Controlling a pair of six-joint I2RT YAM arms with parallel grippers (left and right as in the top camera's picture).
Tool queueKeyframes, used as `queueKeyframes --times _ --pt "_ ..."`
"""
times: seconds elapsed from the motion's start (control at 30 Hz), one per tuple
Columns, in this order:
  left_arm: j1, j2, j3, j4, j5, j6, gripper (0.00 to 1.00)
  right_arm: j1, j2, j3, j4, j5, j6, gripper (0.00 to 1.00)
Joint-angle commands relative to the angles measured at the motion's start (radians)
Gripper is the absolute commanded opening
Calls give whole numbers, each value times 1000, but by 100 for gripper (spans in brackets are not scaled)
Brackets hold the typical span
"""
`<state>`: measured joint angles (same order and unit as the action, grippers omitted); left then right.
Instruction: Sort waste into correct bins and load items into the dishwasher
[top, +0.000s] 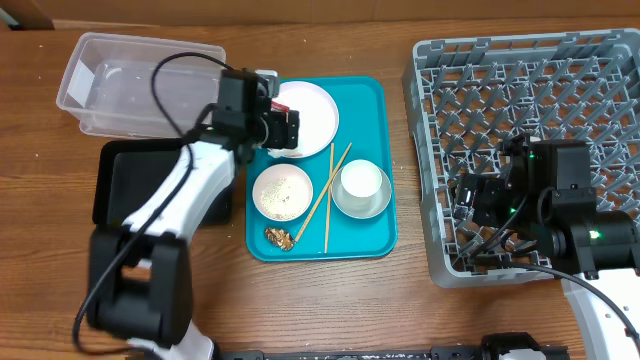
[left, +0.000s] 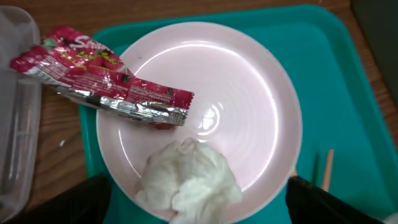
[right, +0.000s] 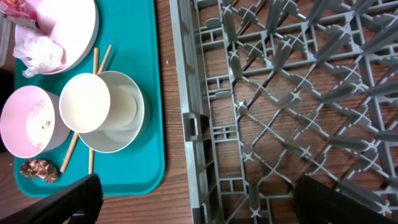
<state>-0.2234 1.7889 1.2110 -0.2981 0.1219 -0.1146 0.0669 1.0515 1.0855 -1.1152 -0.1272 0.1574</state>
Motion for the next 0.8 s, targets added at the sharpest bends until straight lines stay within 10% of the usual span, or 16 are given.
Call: queueKeyframes --times 0.0,0.27,0.57,0.77 --pt "-6 79 15 32 -63 41 94 4 -15 18 5 -9 4 100" --pt "-6 191 15 71 -35 40 80 4 -15 18 5 -8 4 100" --pt "-6 200 15 71 -20 40 7 4 -15 18 5 -8 4 100" --pt "-6 163 31 61 -20 39 4 4 -15 18 4 -8 4 100"
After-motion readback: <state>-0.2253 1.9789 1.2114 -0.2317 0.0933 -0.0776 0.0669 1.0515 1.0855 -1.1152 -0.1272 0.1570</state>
